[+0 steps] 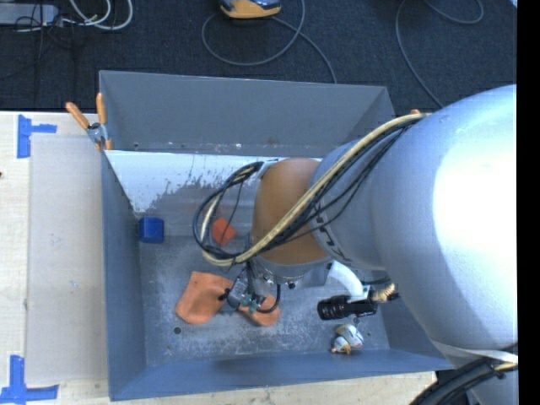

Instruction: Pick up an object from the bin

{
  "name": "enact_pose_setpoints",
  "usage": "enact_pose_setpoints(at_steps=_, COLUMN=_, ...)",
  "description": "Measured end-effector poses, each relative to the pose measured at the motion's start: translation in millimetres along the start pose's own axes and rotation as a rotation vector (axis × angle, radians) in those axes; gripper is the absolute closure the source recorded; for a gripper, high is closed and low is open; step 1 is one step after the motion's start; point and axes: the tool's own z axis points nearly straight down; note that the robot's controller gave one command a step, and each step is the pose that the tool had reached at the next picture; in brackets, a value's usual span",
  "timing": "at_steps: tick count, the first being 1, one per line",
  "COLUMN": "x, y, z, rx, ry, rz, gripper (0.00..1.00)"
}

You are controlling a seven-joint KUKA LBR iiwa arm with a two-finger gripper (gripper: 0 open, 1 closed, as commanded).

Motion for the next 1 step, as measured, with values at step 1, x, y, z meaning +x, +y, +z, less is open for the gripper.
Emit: enact_pose_setpoints(at_steps=1, x=0.0, y=-4.3, z=-17.1, rx=0.0, ry=0.001, rz=0.019, gripper=1.0)
